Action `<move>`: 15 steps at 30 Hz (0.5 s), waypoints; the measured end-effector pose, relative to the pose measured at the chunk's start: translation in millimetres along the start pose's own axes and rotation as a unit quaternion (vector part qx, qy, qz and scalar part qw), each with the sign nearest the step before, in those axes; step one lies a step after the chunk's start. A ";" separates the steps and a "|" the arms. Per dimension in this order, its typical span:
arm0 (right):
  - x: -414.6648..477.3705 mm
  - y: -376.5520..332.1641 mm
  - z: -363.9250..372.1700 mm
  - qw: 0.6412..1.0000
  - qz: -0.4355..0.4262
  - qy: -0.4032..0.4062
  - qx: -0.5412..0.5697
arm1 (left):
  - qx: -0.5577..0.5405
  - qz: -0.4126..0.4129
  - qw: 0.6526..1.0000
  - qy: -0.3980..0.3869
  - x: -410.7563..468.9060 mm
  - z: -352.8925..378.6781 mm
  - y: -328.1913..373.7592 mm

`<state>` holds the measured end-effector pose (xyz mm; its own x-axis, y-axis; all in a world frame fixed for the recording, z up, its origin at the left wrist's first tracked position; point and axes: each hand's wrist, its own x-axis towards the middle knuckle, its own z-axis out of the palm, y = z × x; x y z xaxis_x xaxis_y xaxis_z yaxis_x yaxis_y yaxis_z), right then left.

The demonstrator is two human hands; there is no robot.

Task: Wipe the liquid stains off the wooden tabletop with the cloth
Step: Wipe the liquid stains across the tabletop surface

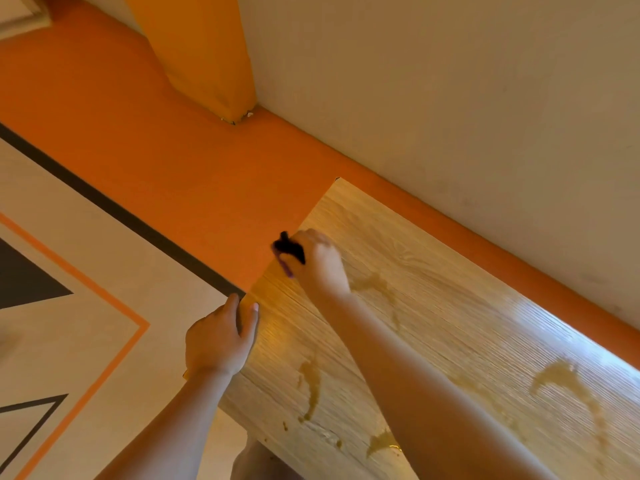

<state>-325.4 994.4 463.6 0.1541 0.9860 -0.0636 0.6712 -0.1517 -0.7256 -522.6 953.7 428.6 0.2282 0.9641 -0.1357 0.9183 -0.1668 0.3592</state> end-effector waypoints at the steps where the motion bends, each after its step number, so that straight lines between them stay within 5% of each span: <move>1: -0.6 -2.8 1.5 1.000 -0.010 -0.006 -0.003 | 0.000 0.001 1.000 0.002 -0.3 -0.3 0.8; 4: 6.4 15.2 -19.0 1.000 0.027 -0.001 -0.001 | -0.003 -0.002 1.000 0.002 -0.2 -1.3 2.7; 10: 19.1 93.8 -103.4 0.971 0.152 0.173 -0.063 | -0.005 -0.002 1.000 0.003 0.2 -1.2 2.7; 15: 6.7 117.6 -124.2 0.941 0.231 0.241 -0.056 | -0.011 0.005 1.000 0.007 -1.0 -2.2 3.0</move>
<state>-155.4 974.6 463.0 0.7417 0.6706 -0.0161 0.5199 -0.5899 -0.6179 -520.8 952.7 431.9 0.2322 0.9654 -0.1187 0.9090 -0.1719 0.3798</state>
